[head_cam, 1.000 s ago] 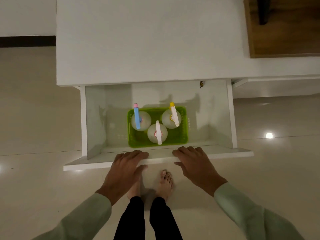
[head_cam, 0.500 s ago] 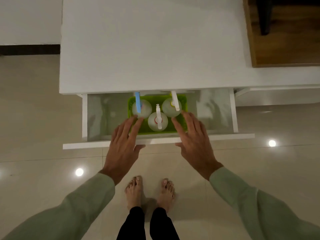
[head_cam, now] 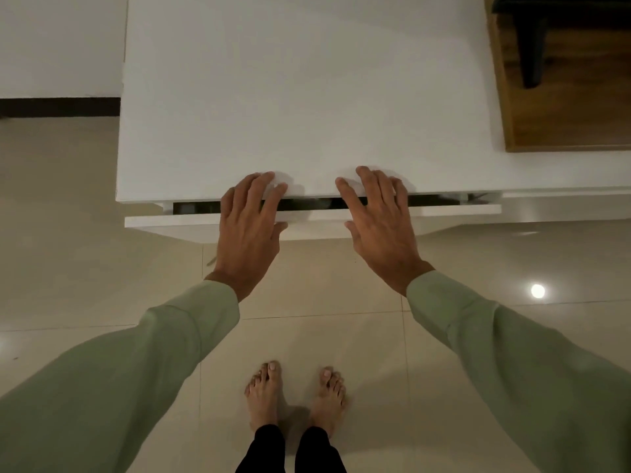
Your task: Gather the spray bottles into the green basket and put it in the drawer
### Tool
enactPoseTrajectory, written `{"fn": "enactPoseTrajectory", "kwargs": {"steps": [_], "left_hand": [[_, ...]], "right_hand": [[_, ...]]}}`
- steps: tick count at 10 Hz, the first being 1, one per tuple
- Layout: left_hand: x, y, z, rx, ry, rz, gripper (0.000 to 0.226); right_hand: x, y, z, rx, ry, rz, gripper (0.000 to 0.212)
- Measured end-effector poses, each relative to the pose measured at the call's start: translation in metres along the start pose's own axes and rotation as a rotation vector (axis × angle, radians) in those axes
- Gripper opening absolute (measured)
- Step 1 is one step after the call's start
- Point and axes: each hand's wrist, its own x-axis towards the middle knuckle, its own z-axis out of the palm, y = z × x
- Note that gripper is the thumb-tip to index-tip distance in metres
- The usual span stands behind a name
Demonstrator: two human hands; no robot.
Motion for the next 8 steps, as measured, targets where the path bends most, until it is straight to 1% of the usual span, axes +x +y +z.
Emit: {"fn": "enactPoseTrajectory", "kwargs": {"steps": [1,2,3,4,5,6,7,8], "left_hand": [[0.009,0.001,0.003,0.018,0.059,-0.011,0.046],[0.018,0.004,0.003,0.043,0.081,-0.056,0.038],[0.025,0.012,0.003,0.056,0.092,-0.129,0.037],[0.028,0.02,-0.001,0.058,0.086,-0.186,0.036],[0.027,0.024,-0.011,0.029,0.049,-0.197,0.036],[0.021,0.028,-0.029,-0.007,-0.114,-0.153,0.045],[0.016,0.029,-0.057,-0.079,-0.244,-0.075,0.057],[0.015,0.038,-0.111,-0.107,-0.241,-0.051,0.062]], "right_hand": [[0.007,0.001,0.001,-0.036,0.055,0.008,0.064],[0.013,-0.002,0.003,-0.036,0.102,0.041,0.055],[0.019,-0.006,0.006,-0.043,0.153,0.086,0.049],[0.021,-0.014,0.003,-0.031,0.174,0.125,0.049],[0.021,-0.019,-0.008,-0.022,0.138,0.16,0.053],[0.018,-0.021,-0.029,0.011,-0.019,0.145,0.056],[0.013,-0.019,-0.063,0.118,-0.099,0.138,0.052],[0.005,-0.019,-0.118,0.19,-0.028,0.148,0.051]]}}
